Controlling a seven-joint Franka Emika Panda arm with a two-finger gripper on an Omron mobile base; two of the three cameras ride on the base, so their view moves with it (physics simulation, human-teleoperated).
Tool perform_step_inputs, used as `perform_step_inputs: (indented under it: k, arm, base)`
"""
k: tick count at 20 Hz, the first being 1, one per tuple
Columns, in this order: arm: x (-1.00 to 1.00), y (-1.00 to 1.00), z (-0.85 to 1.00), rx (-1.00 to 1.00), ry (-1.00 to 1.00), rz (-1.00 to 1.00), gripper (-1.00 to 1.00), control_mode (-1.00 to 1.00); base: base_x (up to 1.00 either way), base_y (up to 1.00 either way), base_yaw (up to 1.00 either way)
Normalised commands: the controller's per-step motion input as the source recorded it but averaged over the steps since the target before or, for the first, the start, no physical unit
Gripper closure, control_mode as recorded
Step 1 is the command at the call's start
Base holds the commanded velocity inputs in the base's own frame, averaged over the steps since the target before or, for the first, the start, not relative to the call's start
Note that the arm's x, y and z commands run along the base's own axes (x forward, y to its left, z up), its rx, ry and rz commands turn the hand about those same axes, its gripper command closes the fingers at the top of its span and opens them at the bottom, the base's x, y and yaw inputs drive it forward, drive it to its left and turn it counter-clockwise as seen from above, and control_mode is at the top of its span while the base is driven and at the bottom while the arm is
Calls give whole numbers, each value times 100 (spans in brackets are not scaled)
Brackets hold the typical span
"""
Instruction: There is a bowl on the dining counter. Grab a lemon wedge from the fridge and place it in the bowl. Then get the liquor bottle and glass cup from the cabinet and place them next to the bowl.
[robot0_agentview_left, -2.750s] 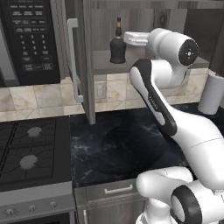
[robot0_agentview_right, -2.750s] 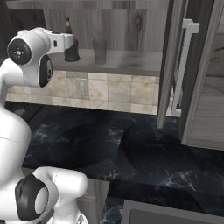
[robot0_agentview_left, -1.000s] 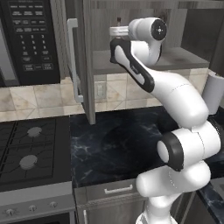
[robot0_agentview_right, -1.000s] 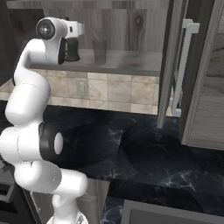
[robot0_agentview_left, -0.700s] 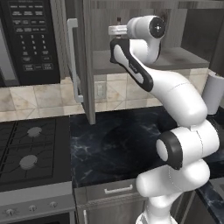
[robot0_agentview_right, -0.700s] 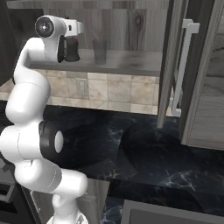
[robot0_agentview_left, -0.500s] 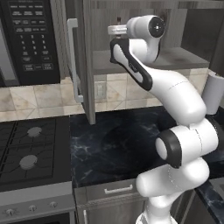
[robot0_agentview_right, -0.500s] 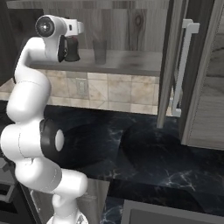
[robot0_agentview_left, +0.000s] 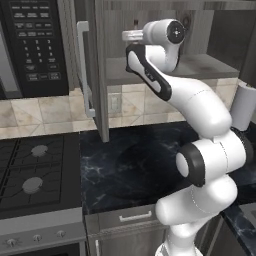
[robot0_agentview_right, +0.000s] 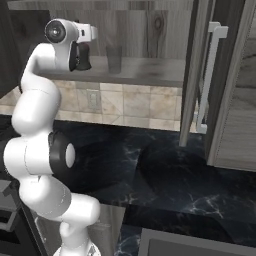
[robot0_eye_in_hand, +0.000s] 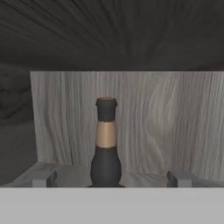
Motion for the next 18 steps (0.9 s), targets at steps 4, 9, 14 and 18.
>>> perform_step_inputs:
  k: [4, 9, 14, 18]
  arm:
    - [12, 9, -14, 0, 0, 0, -100, -100]
    - [19, 9, -1, 1, 0, 0, -100, -100]
    - [26, 1, 0, 3, 0, 0, -100, -100]
    - [23, 0, 0, 1, 1, 0, -100, -100]
  base:
    - [0, 0, 0]
    - [0, 0, 0]
    - [0, 0, 0]
    - [0, 0, 0]
